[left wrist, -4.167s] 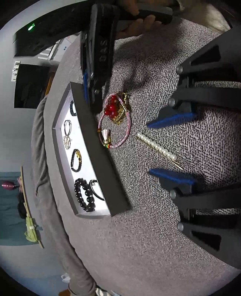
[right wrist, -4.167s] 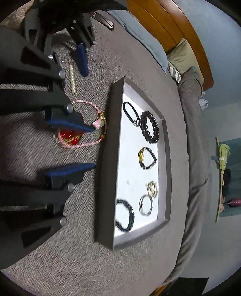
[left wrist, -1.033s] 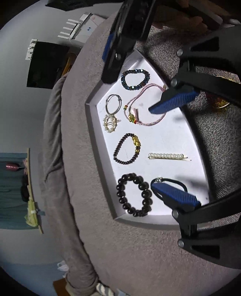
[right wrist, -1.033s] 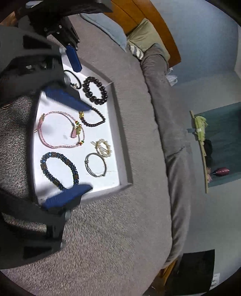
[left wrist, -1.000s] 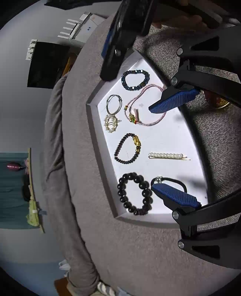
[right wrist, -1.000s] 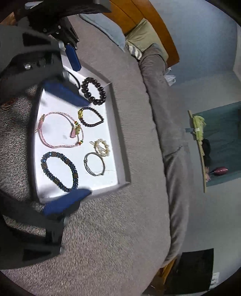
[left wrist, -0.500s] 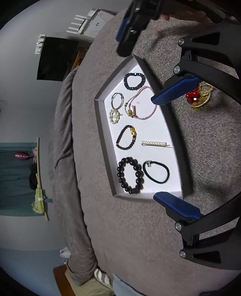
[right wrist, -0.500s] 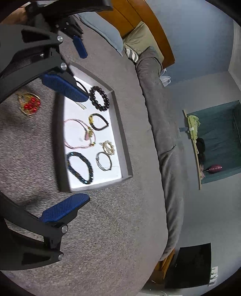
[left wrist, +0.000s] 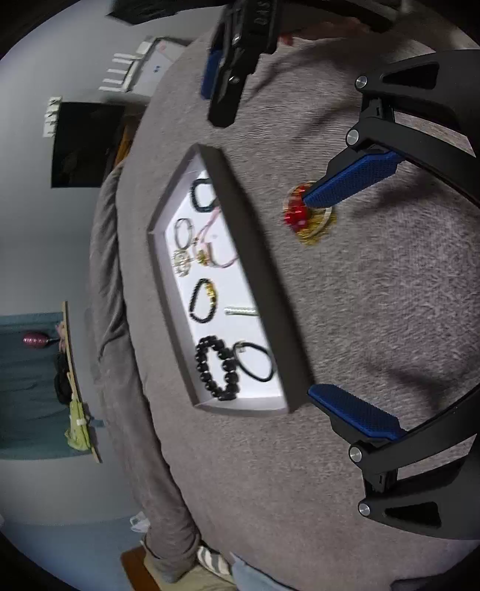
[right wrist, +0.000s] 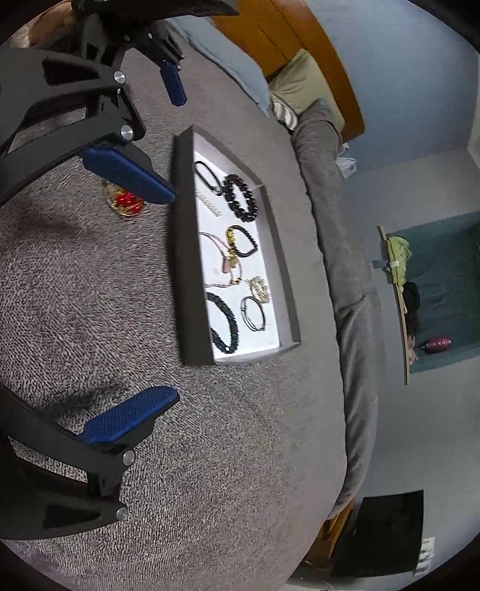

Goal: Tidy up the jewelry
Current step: 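Move both open tools toward the gold-and-red bead brooch on the bed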

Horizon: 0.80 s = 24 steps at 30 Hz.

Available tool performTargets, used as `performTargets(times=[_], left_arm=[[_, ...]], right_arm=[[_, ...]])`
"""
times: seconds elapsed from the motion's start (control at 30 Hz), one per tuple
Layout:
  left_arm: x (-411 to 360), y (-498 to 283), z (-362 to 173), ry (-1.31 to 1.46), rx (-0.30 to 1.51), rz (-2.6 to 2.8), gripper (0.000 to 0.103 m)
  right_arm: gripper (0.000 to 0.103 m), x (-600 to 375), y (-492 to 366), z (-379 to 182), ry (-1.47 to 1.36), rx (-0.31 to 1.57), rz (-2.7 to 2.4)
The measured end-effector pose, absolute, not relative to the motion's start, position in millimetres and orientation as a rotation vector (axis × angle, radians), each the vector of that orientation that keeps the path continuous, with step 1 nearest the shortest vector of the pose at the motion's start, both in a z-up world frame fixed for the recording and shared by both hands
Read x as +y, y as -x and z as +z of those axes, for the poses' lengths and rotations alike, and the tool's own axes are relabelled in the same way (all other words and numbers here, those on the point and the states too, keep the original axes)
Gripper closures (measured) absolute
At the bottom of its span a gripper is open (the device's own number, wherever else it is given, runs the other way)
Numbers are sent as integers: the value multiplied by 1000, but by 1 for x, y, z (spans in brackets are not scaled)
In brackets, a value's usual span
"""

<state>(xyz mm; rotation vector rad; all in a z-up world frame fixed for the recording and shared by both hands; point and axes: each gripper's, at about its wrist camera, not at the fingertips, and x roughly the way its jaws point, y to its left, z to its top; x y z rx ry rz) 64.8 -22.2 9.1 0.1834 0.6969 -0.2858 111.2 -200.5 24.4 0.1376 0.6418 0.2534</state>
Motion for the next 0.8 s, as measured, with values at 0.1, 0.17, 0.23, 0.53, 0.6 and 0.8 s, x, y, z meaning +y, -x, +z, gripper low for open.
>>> performTargets(times=[0.1,0.17,0.23,0.53,0.6,0.8], left_arm=[[-18,-63,2,-205,709,-274,8],[-9,-67,0,-196,713,-238,8],[3,-73,2,-141,724,-220,8],[23,-80,6,-9,733,-236,8],[21,-82,4,-19,736,-238,8],[19,-84,3,-27,740,-247,8]], right_arm=[[5,-189,-110,20,-117,654,300],[5,-180,-109,16,-105,672,343],[5,-166,-108,11,-71,688,386],[24,-110,-108,-9,63,779,491],[27,-105,-111,-13,69,796,486],[44,-106,-124,-21,57,823,460]])
